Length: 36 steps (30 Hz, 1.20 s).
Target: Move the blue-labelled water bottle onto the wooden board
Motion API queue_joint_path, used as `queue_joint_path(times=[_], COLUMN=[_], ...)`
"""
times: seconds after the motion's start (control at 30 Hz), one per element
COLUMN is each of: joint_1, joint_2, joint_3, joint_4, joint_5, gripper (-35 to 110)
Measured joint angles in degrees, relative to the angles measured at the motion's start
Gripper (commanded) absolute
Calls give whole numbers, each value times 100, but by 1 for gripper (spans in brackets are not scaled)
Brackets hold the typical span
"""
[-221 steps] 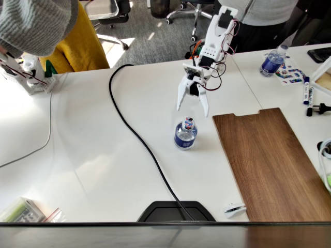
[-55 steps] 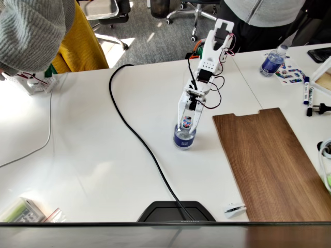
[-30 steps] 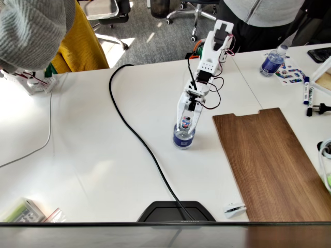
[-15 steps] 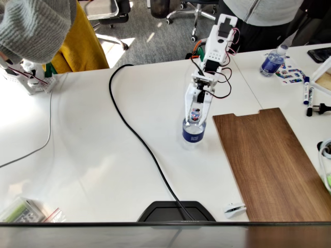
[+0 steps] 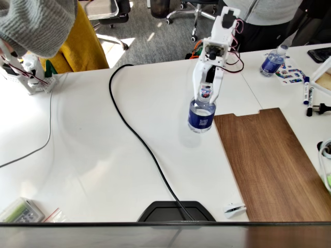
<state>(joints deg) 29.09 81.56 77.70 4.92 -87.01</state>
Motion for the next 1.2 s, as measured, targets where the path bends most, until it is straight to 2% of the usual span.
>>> queue_joint_path(times=[0.17, 0.6, 1.2], joint_1=[-202, -545, -1863], joint_2=[53, 554, 686], joint_3=[-220, -325, -378], joint_4=[-246, -1635, -2101], joint_5=[-18, 18, -26], gripper=[0, 0, 0])
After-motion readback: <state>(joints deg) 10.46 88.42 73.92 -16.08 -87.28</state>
